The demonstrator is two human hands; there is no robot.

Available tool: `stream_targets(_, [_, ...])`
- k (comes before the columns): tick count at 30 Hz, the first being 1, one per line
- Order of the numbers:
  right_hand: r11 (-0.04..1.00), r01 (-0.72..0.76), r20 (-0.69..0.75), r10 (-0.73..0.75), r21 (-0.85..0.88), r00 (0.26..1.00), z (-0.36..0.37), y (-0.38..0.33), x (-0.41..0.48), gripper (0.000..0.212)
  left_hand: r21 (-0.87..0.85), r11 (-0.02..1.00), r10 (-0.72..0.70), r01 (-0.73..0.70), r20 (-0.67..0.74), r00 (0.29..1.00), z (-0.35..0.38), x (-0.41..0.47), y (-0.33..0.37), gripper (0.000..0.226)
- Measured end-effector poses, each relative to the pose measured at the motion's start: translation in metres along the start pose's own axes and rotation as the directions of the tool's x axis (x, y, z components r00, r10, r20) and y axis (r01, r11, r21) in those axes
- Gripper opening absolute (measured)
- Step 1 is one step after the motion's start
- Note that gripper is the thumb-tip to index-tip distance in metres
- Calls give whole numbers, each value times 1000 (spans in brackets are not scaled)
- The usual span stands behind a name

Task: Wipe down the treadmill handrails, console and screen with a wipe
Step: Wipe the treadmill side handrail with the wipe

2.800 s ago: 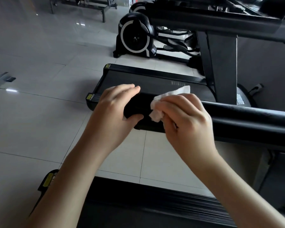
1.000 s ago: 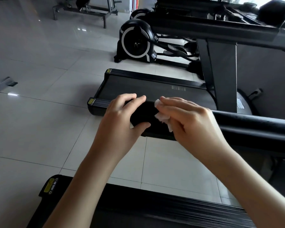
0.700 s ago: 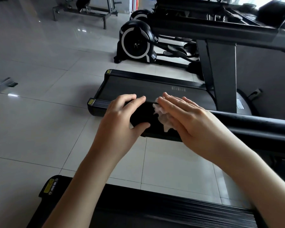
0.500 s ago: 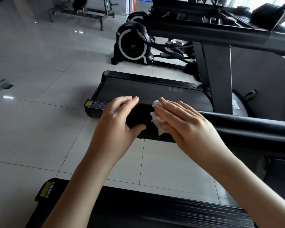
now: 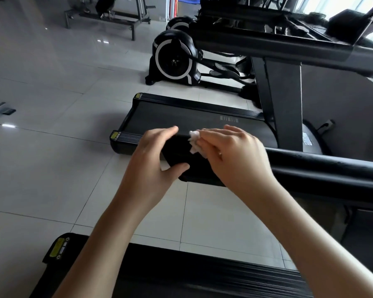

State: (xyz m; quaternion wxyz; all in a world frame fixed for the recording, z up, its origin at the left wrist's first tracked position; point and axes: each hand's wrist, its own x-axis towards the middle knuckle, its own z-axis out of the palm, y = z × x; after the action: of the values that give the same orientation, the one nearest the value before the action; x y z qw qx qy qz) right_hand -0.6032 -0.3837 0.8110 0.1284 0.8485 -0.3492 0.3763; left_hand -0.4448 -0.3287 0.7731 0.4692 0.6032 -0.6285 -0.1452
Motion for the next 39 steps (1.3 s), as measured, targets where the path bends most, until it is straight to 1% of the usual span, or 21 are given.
stream_targets(2, [998, 36, 5, -37, 47, 999, 6, -2, -4, 33, -134, 986, -100, 101, 17, 995, -1, -2, -1, 72])
stream_targets(4, [994, 79, 26, -82, 78, 996, 3, 4, -13, 32, -249, 956, -147, 157, 57, 987, -4, -3, -3, 68])
stream_targets(8, [999, 33, -22, -33, 13, 999, 11, -4, 1, 34, -437, 852, -238, 290, 170, 956, -12, 0, 0, 53])
stream_targets(10, [998, 50, -16, -49, 45, 999, 21, -14, 8, 34, -503, 808, -255, 307, 172, 952, -13, 1, 3, 48])
stream_targets(12, [986, 153, 2, -154, 63, 988, 23, -12, 0, 29, -544, 780, -263, 308, 162, 951, -14, 1, 5, 41])
stream_targets(14, [977, 210, -10, -210, 33, 978, 18, -6, -8, 27, -549, 774, -272, 315, 160, 949, -13, 2, 1, 38])
stream_targets(16, [986, 164, -45, -163, 19, 986, 20, -6, -5, 29, -576, 748, -286, 329, 167, 943, -13, 3, -4, 40])
stream_targets(18, [992, 124, -56, -122, 31, 991, 27, -14, 2, 26, -631, 695, -295, 344, 185, 937, -12, 6, -7, 38])
stream_targets(19, [988, 148, -51, -146, 43, 988, 31, -17, 2, 21, -653, 675, -292, 343, 191, 937, -11, 6, -7, 38])
stream_targets(21, [964, 262, -46, -260, 54, 965, 30, -16, -5, 17, -674, 662, -277, 329, 189, 942, -11, 6, -6, 39])
stream_targets(24, [901, 434, -49, -434, -22, 899, 18, 1, -17, 18, -667, 670, -278, 326, 183, 943, -10, 6, -7, 38])
stream_targets(25, [888, 458, -52, -460, -49, 886, 18, 5, -19, 19, -659, 678, -274, 324, 183, 944, -11, 5, -7, 38])
stream_targets(28, [886, 458, -71, -463, -73, 884, 25, 2, -25, 17, -644, 695, -268, 319, 180, 946, -11, 5, -7, 38])
stream_targets(30, [840, 529, -34, -536, -122, 843, 29, 3, -33, 19, -642, 699, -265, 313, 174, 948, -11, 5, -7, 38])
stream_targets(32, [758, 626, 37, -631, -182, 775, 27, 14, -41, 20, -652, 694, -261, 306, 168, 951, -11, 6, -6, 38])
stream_targets(34, [700, 680, 98, -678, -217, 729, 25, 25, -47, 23, -658, 693, -257, 295, 157, 954, -10, 5, -5, 36])
stream_targets(36, [684, 695, 133, -685, -223, 716, 27, 28, -50, 24, -655, 698, -257, 288, 146, 955, -9, 5, -4, 35])
stream_targets(39, [679, 710, 159, -693, -187, 704, 36, 23, -55, 26, -632, 719, -266, 290, 135, 954, -8, 4, -2, 35])
